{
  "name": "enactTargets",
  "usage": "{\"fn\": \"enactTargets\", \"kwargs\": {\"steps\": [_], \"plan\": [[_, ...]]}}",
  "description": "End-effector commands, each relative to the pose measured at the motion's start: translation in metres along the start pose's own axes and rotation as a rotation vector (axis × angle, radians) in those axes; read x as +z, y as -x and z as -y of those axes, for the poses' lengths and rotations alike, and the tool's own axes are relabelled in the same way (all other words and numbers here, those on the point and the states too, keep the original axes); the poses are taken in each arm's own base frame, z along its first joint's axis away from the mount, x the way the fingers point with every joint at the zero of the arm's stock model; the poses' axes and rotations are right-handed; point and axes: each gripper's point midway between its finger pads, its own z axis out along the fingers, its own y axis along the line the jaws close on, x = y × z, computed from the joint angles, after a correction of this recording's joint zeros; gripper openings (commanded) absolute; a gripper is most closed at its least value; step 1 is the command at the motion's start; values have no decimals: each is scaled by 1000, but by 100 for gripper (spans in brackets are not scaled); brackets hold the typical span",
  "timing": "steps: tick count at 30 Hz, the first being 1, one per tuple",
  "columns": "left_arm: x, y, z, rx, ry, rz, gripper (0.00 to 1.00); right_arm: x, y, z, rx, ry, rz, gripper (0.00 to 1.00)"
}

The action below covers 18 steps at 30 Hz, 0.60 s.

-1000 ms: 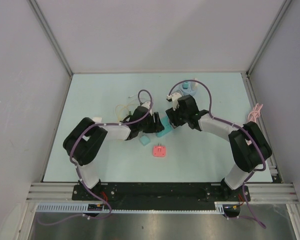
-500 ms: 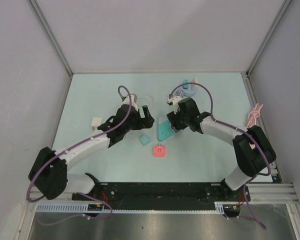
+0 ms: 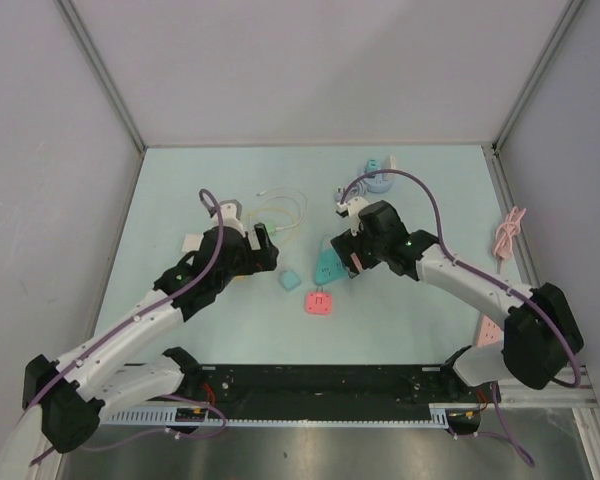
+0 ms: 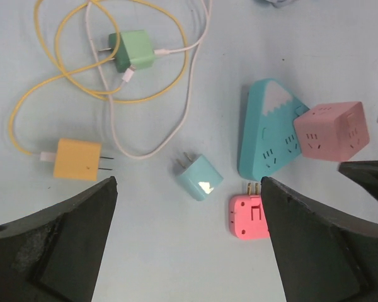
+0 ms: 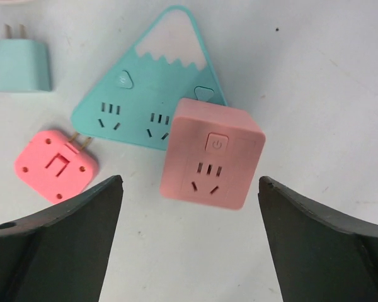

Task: Insert the plug
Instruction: Insert the plug into the socket, then pick up the plug from the center of the board.

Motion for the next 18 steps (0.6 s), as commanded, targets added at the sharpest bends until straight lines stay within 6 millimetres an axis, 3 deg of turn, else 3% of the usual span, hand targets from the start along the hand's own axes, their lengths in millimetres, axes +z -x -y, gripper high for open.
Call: {"fn": "enactTargets", "kwargs": {"steps": [1, 10, 14, 18], "plan": [[-12, -11, -23, 27, 76, -21, 100, -35, 17, 3, 37, -64, 79, 97], [-28, -34, -54, -8, 184, -65, 100, -110, 50, -11, 178, 9, 371, 100], [-32, -25, -63, -27, 228, -42, 100, -131, 49, -13, 204, 44, 442, 100], [-28, -13, -75, -26, 277, -31, 100, -135, 37, -9, 201, 29, 460, 100]]}}
